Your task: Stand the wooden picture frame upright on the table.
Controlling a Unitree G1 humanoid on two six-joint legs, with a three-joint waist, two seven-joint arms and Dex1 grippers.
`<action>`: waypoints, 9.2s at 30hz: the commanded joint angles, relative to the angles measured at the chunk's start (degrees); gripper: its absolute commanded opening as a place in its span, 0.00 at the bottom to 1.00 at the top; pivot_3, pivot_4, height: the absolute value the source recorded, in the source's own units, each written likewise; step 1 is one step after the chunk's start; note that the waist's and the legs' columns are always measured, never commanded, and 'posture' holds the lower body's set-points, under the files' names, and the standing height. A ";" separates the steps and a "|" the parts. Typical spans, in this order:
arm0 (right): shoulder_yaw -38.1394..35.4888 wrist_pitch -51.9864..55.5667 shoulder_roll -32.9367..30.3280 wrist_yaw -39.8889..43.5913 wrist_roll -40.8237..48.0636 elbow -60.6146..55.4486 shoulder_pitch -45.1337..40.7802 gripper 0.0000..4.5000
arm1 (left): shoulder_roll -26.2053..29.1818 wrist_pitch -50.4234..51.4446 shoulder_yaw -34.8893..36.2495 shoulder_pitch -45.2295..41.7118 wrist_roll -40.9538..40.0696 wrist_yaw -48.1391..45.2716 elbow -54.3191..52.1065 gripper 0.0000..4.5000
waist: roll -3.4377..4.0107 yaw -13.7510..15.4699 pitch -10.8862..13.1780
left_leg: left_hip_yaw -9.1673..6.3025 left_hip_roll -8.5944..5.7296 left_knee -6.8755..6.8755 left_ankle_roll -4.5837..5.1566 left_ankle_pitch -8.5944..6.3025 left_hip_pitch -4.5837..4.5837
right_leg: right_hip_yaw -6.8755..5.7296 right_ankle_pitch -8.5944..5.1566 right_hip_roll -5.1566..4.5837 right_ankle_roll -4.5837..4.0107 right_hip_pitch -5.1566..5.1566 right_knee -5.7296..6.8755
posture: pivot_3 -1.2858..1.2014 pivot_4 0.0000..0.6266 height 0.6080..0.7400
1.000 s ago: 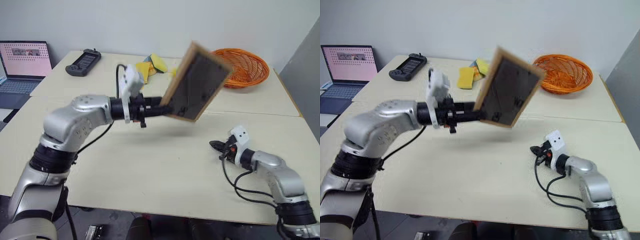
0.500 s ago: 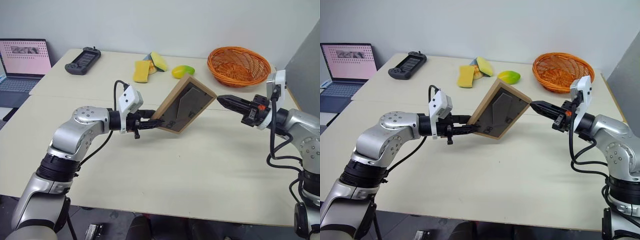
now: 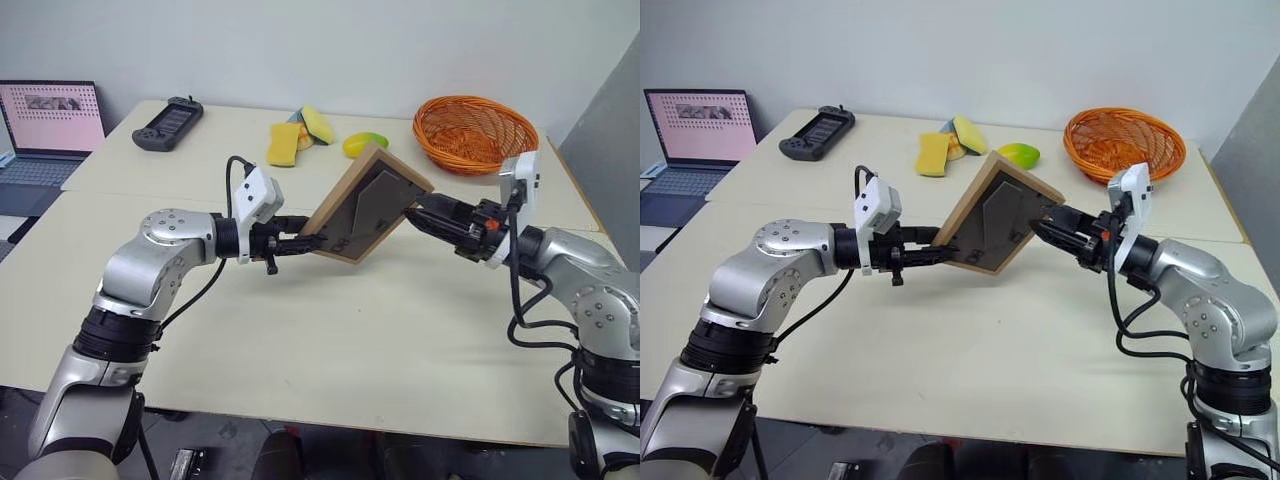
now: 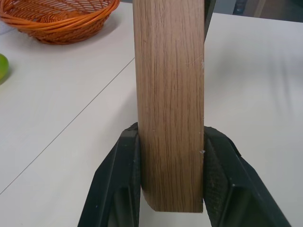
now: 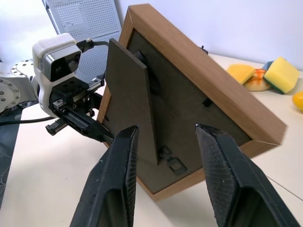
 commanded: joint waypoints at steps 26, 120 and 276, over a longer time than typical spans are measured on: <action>2.81 0.13 6.30 -6.63 2.02 -5.32 -0.48 0.42 | -3.72 -0.33 4.54 -6.12 2.45 0.25 4.91 0.29 | 0.00 -0.03 0.00 | -0.35 -0.01 0.08 0.03 0.01 -0.03 | -0.30 0.00 0.03 -0.01 0.10 0.06 | 0.52 0.24 1.00; 32.43 -105.46 -10.15 -69.24 -104.42 46.37 -10.66 0.72 | 1.09 56.10 12.17 -1.08 -78.05 54.94 7.29 0.29 | -0.01 -1.53 0.00 | -1.06 -0.44 0.27 -0.31 0.36 0.23 | -0.86 -0.05 -0.36 -0.11 0.26 1.10 | 0.52 0.24 1.00; 20.53 -32.34 22.78 18.81 -23.08 43.16 -3.74 0.74 | 12.46 16.40 48.01 52.31 -30.77 23.98 -43.80 0.96 | 0.02 -3.03 0.11 | -1.37 -1.02 -0.76 0.27 0.48 0.90 | -1.67 -0.51 -1.20 -0.21 0.87 0.75 | 0.52 0.24 1.00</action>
